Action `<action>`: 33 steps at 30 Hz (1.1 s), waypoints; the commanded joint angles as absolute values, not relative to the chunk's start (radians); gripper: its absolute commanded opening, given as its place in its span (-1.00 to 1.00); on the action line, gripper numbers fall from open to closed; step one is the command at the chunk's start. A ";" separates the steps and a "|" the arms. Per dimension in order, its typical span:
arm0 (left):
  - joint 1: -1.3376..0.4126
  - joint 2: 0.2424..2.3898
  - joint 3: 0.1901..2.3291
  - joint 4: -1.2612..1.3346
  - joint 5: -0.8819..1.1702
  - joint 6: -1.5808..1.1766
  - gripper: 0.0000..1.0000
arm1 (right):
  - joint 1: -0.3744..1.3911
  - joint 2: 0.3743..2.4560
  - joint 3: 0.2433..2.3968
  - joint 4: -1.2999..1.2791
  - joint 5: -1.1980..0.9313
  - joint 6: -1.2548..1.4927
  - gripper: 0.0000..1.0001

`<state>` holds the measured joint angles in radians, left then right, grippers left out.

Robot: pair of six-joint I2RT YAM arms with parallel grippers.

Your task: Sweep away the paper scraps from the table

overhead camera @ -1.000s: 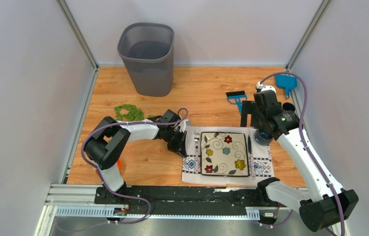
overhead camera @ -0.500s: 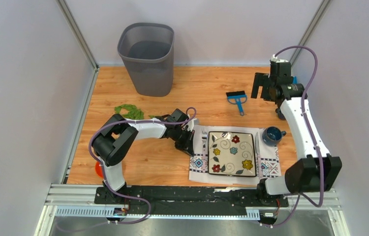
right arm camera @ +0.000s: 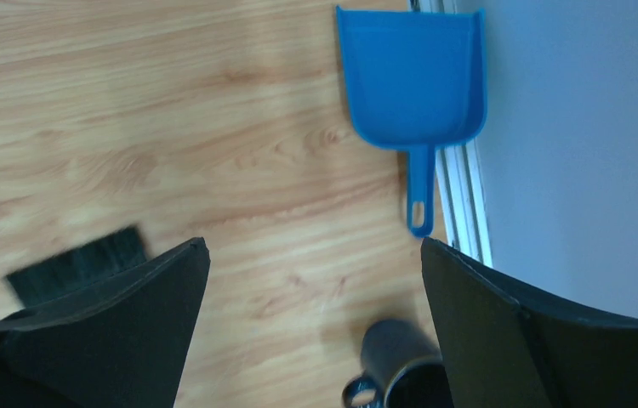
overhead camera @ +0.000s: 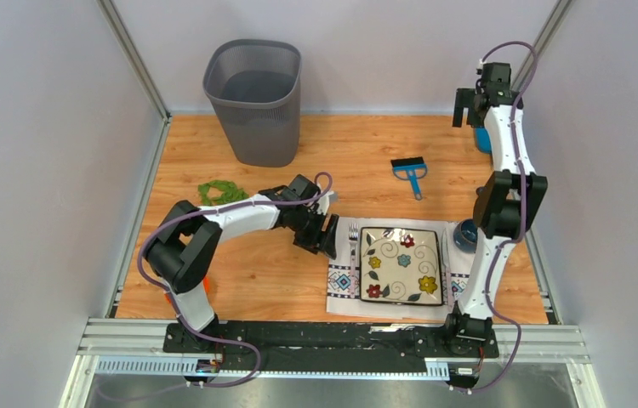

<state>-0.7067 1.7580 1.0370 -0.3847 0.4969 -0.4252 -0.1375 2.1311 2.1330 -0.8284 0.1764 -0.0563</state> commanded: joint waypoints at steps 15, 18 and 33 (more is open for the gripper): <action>-0.471 1.660 1.230 -0.768 0.399 0.029 0.47 | -0.215 2.556 2.448 -0.663 0.219 -0.511 0.90; -0.427 1.663 1.261 -0.770 0.414 0.017 0.47 | -0.229 2.574 2.470 -0.689 0.152 -0.495 0.79; -0.338 1.690 1.318 -0.744 0.370 0.005 0.42 | -0.235 2.684 2.533 -0.722 0.092 -0.466 -0.09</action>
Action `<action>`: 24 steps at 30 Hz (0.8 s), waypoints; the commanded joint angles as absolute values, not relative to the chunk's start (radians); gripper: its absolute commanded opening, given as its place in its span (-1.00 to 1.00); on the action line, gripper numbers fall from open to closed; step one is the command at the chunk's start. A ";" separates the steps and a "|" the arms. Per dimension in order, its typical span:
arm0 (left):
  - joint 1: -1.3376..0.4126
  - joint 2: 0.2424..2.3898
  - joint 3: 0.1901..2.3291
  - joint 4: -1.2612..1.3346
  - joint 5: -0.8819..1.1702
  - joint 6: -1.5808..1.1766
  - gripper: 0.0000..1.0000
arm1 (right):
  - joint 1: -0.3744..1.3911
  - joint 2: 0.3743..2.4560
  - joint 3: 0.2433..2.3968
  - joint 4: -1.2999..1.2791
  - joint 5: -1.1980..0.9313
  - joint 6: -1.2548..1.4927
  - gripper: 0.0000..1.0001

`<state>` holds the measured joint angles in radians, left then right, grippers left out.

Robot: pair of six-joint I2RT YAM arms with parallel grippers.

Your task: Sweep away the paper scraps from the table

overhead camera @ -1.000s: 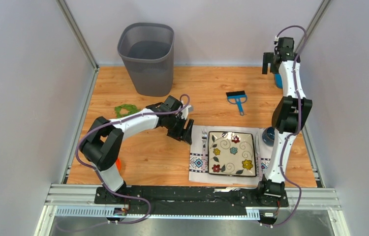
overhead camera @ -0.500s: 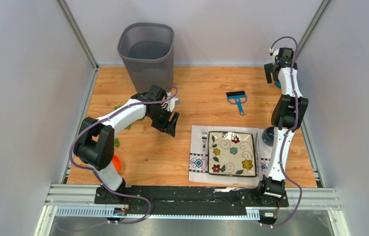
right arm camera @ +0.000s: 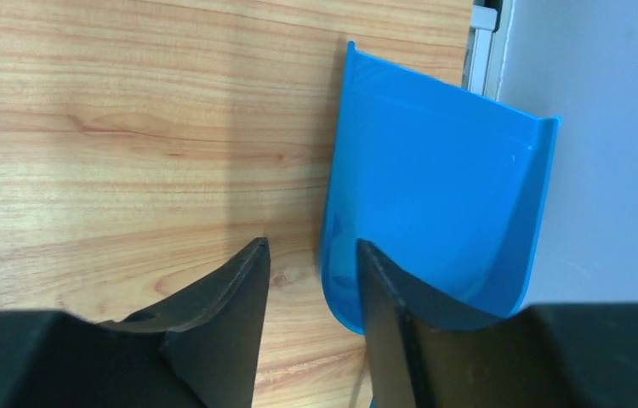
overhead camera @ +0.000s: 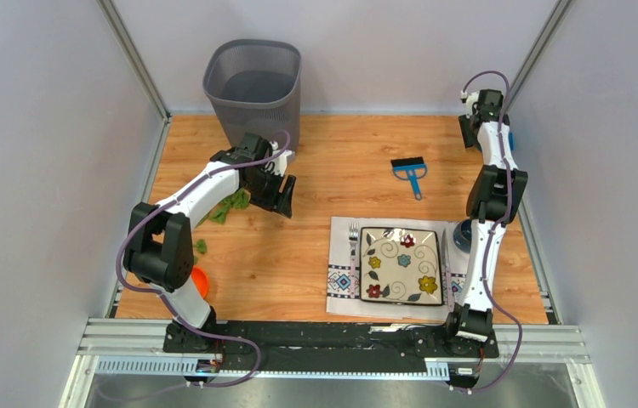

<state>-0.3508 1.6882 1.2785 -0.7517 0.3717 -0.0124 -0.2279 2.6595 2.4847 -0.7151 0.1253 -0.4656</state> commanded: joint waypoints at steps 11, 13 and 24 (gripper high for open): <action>-0.319 1.680 1.321 -0.730 0.385 -0.026 0.43 | -0.222 2.590 2.395 -0.729 -0.055 -0.514 -1.00; -0.316 1.674 1.315 -0.726 0.385 -0.026 0.43 | -0.204 2.544 2.370 -0.718 -0.066 -0.541 -1.00; -0.276 1.565 1.264 -0.703 0.394 0.018 0.46 | -0.022 2.235 2.278 -0.538 0.178 -0.548 -1.00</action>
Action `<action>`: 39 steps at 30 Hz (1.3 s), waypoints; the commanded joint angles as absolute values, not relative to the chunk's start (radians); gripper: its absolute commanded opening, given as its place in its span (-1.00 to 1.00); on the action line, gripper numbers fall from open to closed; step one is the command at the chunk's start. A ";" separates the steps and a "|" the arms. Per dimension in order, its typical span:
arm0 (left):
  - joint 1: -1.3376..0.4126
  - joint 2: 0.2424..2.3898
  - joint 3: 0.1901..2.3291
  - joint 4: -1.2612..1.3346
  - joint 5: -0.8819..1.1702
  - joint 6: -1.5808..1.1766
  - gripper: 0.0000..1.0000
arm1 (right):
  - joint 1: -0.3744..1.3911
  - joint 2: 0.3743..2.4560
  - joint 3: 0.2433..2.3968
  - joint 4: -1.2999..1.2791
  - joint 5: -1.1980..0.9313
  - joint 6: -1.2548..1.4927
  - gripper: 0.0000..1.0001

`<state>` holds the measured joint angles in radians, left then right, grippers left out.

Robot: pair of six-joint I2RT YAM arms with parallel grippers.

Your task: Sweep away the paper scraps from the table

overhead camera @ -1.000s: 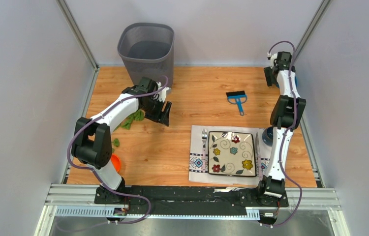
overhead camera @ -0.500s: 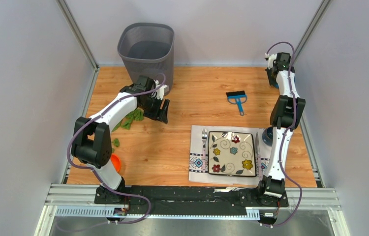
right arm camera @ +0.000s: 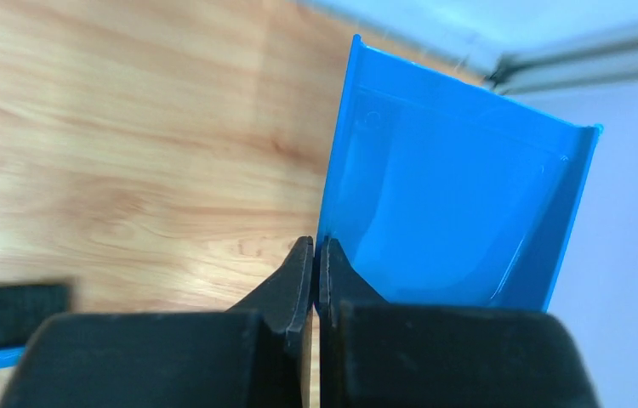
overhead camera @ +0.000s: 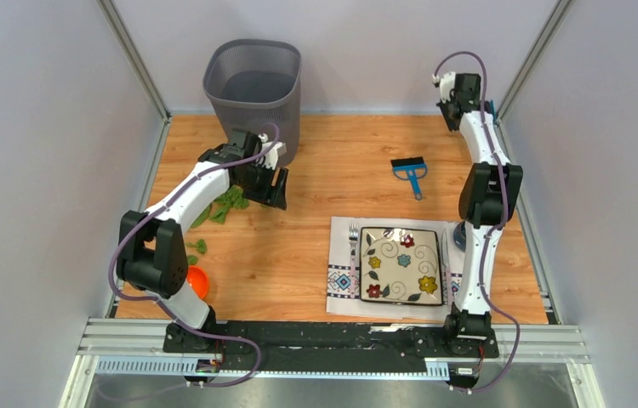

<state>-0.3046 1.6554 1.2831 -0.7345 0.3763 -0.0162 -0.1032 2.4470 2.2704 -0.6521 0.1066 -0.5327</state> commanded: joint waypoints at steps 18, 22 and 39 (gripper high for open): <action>-0.077 1.312 1.042 -0.696 0.457 0.132 0.50 | 0.733 1.779 1.641 -0.583 0.285 -0.034 -1.00; -0.037 1.290 1.003 -0.677 0.445 0.138 0.49 | 0.848 1.782 1.583 -0.568 0.293 0.076 -1.00; -0.006 1.258 0.963 -0.647 0.436 0.137 0.50 | 0.931 2.100 1.643 -0.494 0.212 0.272 -1.00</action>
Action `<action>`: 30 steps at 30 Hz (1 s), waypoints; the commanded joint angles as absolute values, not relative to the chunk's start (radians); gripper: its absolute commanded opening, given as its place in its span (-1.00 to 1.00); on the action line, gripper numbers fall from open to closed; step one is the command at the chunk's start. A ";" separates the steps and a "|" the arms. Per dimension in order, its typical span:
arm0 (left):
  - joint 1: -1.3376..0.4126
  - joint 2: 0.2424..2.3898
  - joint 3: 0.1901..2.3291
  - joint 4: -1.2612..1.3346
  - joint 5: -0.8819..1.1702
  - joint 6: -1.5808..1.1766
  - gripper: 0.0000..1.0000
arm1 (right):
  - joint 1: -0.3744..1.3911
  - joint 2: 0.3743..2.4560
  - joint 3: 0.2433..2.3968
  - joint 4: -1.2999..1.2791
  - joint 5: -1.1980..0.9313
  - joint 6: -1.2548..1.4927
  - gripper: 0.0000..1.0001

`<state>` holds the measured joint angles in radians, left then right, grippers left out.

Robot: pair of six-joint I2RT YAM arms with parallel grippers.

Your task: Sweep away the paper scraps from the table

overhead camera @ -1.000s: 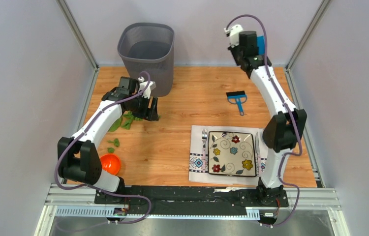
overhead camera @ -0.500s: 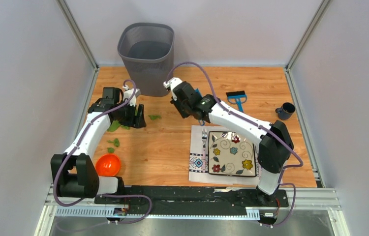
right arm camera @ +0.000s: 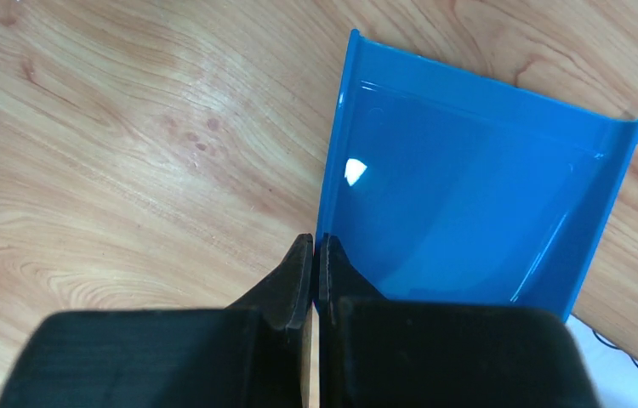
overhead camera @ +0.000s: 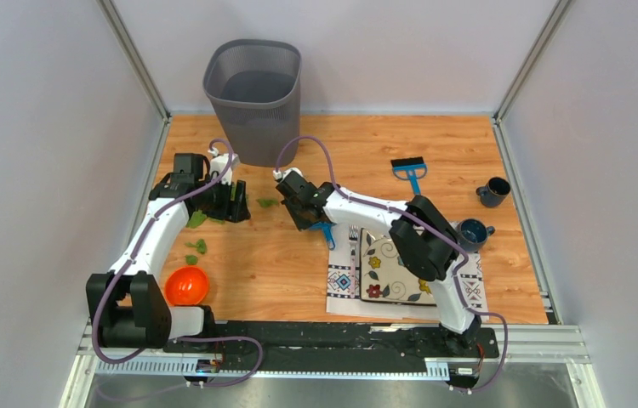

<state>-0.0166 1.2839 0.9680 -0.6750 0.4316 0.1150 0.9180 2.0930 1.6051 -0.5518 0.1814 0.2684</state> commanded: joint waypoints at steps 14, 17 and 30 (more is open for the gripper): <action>-0.006 1.290 0.980 -0.635 0.463 0.124 0.57 | 0.913 1.869 1.683 -0.538 0.193 0.163 1.00; -0.006 1.293 0.983 -0.635 0.466 0.127 0.57 | 0.839 1.777 1.655 -0.557 0.303 0.106 1.00; -0.006 1.321 0.996 -0.634 0.509 0.112 0.55 | 0.287 1.959 1.722 -0.742 -0.014 -0.283 0.42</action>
